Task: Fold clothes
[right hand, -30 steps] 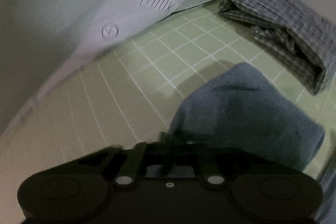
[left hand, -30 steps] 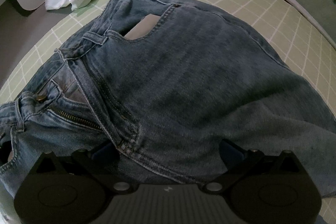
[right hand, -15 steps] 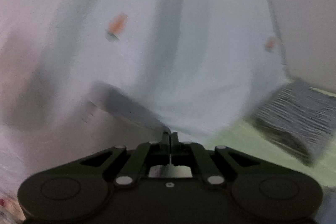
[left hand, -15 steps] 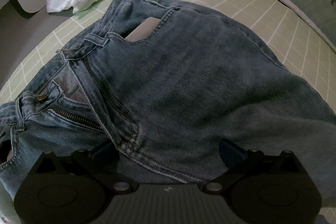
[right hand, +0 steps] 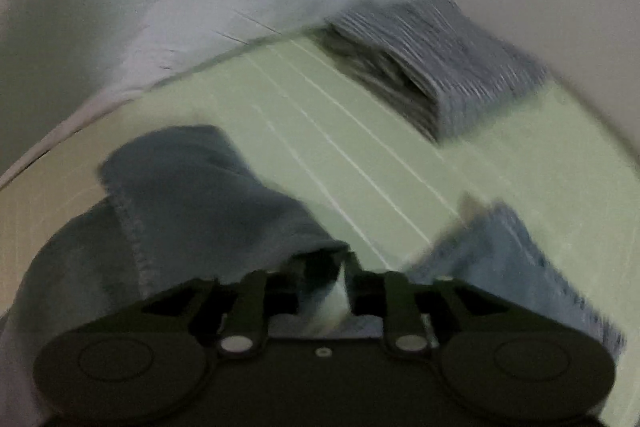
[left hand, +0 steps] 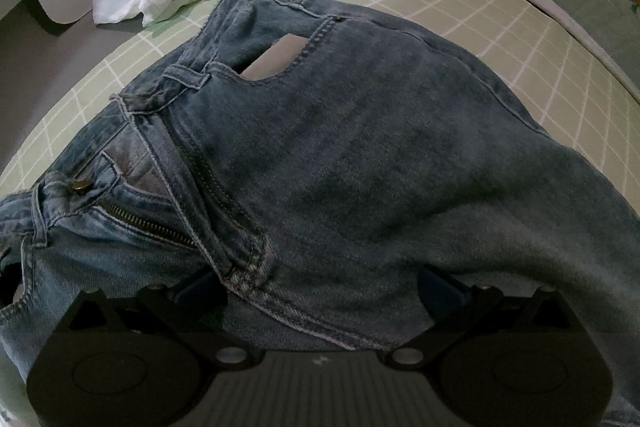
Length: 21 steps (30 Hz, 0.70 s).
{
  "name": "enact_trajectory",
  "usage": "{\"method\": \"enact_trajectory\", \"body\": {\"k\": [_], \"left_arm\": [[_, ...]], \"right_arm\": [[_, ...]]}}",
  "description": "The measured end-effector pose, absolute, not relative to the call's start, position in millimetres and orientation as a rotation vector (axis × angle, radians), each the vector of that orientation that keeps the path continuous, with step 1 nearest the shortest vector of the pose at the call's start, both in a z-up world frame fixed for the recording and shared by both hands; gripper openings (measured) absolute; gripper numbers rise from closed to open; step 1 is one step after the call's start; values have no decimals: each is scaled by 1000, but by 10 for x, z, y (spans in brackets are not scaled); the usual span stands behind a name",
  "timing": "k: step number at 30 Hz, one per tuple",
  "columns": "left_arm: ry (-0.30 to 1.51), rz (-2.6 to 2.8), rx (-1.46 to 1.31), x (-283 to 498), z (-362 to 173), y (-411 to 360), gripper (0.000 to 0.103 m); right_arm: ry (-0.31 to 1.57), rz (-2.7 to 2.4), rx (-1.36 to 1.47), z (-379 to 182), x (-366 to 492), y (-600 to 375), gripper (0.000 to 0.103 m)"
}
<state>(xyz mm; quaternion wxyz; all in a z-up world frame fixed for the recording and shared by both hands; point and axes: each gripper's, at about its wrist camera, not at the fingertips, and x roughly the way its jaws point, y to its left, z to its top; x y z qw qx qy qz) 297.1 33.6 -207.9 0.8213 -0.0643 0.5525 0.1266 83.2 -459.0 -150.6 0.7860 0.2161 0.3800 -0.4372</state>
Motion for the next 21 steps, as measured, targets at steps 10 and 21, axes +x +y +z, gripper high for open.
{"method": "enact_trajectory", "body": {"k": [10,21], "left_arm": [[1176,270,-136,2975,-2082,347,103],[1178,274,-137,2973,-2079,344,103]], "right_arm": [[882,-606,129,-1711,1440,-3934,58],[880,-587,125,-1762,1443,-4172,14]]}}
